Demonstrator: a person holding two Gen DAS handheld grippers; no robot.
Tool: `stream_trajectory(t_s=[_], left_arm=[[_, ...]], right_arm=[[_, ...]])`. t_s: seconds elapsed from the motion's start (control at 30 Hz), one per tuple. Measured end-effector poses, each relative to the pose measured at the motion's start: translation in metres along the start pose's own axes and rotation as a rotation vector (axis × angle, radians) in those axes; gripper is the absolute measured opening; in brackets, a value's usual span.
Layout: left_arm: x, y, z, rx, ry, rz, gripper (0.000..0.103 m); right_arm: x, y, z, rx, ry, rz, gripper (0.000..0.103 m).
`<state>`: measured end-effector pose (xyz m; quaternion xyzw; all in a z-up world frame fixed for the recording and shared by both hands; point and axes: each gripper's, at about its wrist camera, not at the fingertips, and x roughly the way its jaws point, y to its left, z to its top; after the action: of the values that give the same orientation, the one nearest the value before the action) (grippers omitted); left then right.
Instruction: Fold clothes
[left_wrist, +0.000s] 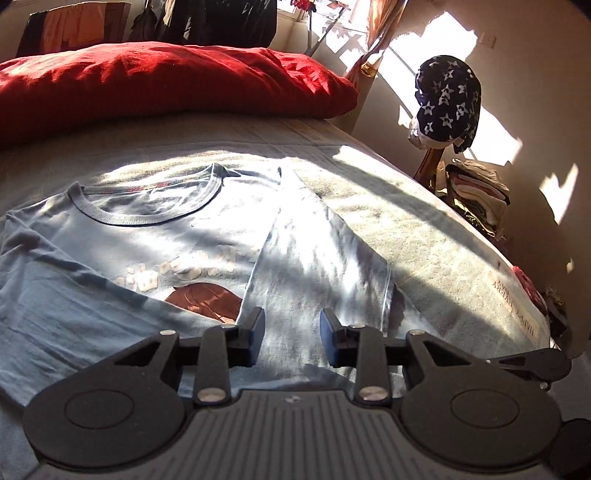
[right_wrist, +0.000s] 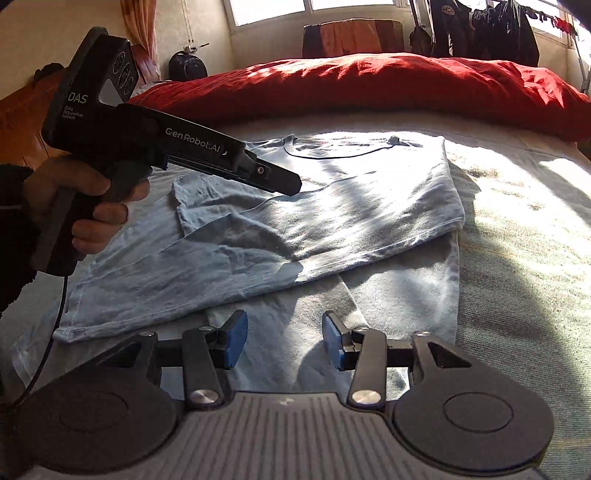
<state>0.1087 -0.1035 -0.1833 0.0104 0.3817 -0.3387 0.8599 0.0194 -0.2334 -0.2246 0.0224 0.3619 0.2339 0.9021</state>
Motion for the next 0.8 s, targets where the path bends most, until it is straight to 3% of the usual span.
stream_trajectory(t_s=[0.07,0.13,0.27,0.43,0.6,0.8], left_arm=[[0.013,0.015,-0.002,-0.045,0.012,0.063,0.033],[0.014,0.035,-0.003,-0.134,-0.006,0.046,0.034],[-0.006,0.045,0.007,-0.215,-0.033,0.030,0.034],[-0.010,0.022,0.018,-0.160,-0.030,-0.059,0.041],[0.032,-0.016,0.040,-0.078,-0.009,-0.117,0.041],[0.092,-0.041,0.063,-0.010,0.011,-0.073,0.041]], right_arm=[[-0.001,-0.003,-0.003,0.024,-0.008,0.009,0.050],[-0.001,-0.004,-0.005,0.036,-0.012,0.017,0.052],[-0.002,-0.004,-0.009,0.043,-0.022,0.028,0.055],[-0.005,-0.007,-0.008,0.072,-0.037,0.041,0.055],[-0.011,-0.003,-0.010,0.075,-0.038,0.043,0.059],[-0.020,-0.006,-0.017,0.102,-0.054,0.095,0.060]])
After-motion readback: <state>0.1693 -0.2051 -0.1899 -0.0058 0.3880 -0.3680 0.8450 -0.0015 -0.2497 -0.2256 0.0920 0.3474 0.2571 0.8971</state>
